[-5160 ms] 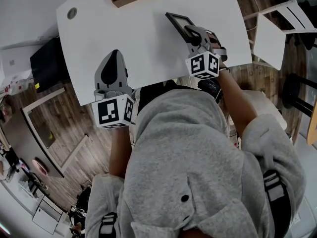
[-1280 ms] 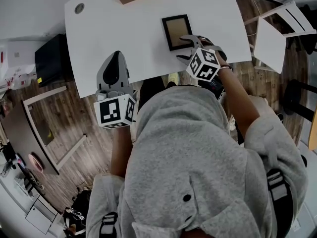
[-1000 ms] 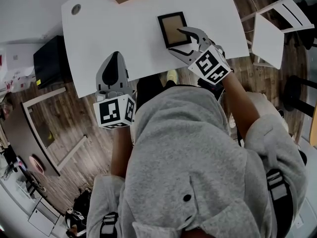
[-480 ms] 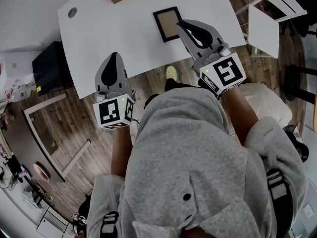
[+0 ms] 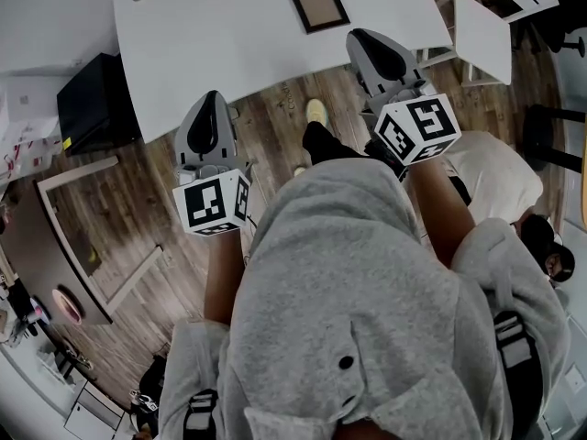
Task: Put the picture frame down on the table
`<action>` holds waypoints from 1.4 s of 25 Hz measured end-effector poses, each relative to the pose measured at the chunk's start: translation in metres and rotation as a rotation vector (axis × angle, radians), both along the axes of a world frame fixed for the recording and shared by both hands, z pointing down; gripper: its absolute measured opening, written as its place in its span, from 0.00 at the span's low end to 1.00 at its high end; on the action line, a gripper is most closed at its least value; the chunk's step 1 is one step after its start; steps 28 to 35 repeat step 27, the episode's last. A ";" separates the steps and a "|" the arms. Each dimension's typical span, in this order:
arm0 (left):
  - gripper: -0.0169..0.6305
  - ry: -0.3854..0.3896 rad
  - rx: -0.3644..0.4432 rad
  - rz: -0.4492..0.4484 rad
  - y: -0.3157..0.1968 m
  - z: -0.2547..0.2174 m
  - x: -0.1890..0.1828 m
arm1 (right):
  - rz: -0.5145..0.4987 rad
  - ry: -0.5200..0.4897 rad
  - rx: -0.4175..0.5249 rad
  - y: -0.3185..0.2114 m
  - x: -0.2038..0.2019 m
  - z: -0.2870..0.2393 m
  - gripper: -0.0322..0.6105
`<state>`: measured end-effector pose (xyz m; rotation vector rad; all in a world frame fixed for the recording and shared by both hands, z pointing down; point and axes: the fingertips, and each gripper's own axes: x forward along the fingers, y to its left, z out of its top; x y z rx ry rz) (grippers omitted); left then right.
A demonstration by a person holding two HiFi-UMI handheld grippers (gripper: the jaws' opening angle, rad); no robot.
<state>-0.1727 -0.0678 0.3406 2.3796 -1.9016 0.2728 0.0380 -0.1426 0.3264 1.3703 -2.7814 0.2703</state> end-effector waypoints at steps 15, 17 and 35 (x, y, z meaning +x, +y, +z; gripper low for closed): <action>0.06 -0.009 0.020 0.011 0.089 0.003 0.010 | 0.075 0.016 -0.005 0.085 0.025 -0.003 0.12; 0.06 -0.009 0.020 0.017 0.094 0.002 0.012 | 0.079 0.018 0.000 0.090 0.027 -0.006 0.12; 0.06 0.000 0.022 0.041 0.105 0.001 0.027 | 0.087 0.040 0.009 0.106 0.041 -0.010 0.12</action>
